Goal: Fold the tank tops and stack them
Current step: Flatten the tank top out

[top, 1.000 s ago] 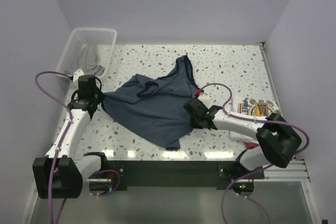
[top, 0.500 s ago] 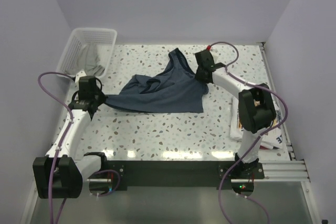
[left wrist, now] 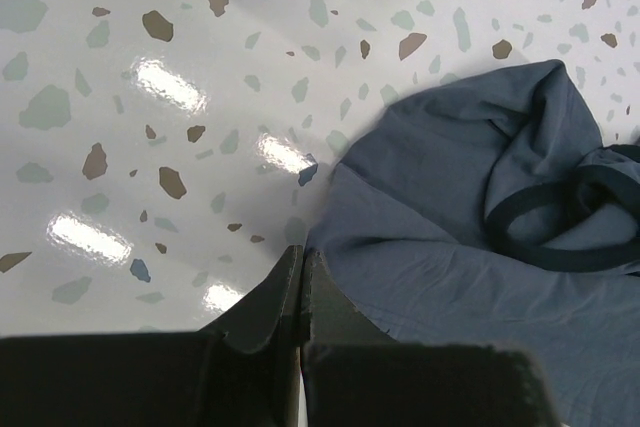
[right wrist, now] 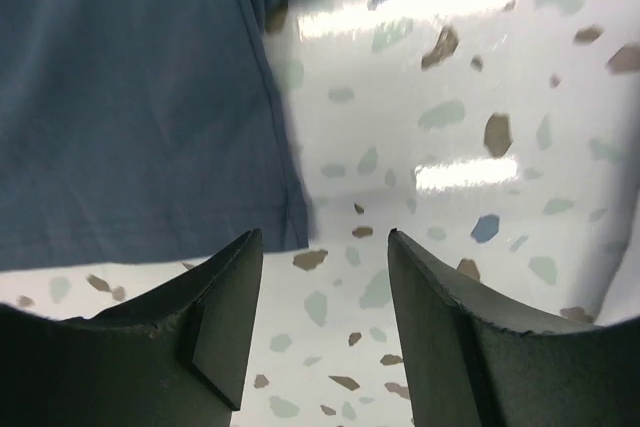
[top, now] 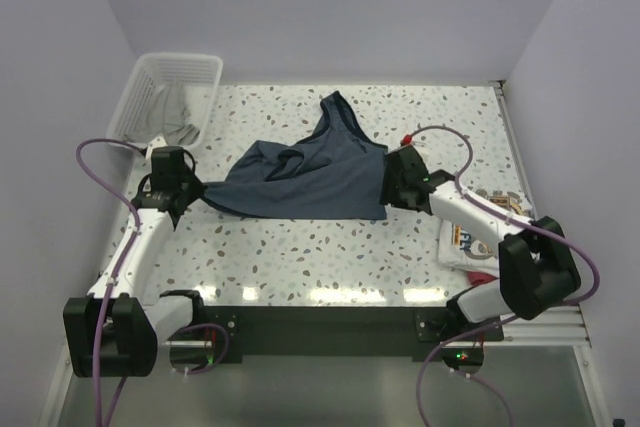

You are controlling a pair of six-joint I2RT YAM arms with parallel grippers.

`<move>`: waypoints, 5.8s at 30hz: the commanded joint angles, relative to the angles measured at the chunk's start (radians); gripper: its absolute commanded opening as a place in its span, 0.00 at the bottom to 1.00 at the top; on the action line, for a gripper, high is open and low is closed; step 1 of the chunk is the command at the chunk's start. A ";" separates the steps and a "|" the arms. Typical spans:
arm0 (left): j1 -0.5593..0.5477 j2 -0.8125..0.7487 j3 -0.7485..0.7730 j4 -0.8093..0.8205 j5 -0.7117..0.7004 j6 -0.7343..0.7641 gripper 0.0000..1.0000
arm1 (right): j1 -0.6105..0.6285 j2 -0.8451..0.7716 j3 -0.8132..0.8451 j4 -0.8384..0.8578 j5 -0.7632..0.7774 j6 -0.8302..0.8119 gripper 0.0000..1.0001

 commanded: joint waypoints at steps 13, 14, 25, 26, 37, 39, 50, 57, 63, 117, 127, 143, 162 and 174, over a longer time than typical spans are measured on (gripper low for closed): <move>0.007 -0.017 -0.012 0.038 0.028 0.001 0.00 | 0.043 0.149 -0.109 0.194 -0.129 0.105 0.54; 0.007 -0.020 -0.014 0.038 0.028 0.003 0.00 | 0.046 0.153 -0.111 0.197 -0.127 0.109 0.53; 0.005 -0.022 -0.003 0.044 0.074 0.016 0.00 | 0.049 0.079 -0.108 0.090 -0.068 0.118 0.00; 0.007 -0.022 0.009 0.044 0.097 0.021 0.00 | 0.047 0.053 -0.093 0.067 -0.049 0.106 0.00; 0.007 -0.188 0.217 -0.057 0.254 0.039 0.00 | 0.027 -0.371 0.426 -0.329 0.093 0.011 0.00; 0.007 -0.224 0.316 -0.065 0.294 0.017 0.00 | 0.029 -0.408 0.565 -0.359 0.097 -0.004 0.00; 0.005 -0.373 0.774 0.016 0.349 -0.177 0.00 | 0.027 -0.469 1.142 -0.413 0.058 -0.090 0.00; 0.007 -0.274 1.034 -0.005 0.355 -0.195 0.00 | 0.029 -0.429 1.351 -0.406 0.026 -0.130 0.00; 0.005 -0.176 1.011 0.062 0.357 -0.220 0.00 | 0.030 -0.371 1.236 -0.305 0.034 -0.162 0.00; -0.142 -0.017 -0.337 0.614 0.579 -0.290 0.00 | -0.333 -0.662 -0.258 -0.145 -0.307 0.059 0.00; -0.148 -0.231 -0.451 0.316 0.463 -0.252 0.00 | -0.333 -0.784 -0.402 -0.249 -0.407 0.098 0.00; -0.139 -0.248 -0.246 0.009 0.294 -0.091 0.00 | -0.333 -0.882 -0.171 -0.679 -0.347 0.114 0.00; -0.022 0.115 -0.025 0.247 0.495 -0.131 0.00 | -0.333 -0.317 -0.031 -0.258 -0.353 0.069 0.00; 0.019 -0.051 -0.057 -0.056 0.487 0.038 0.00 | -0.353 -0.615 -0.054 -0.752 -0.348 -0.004 0.00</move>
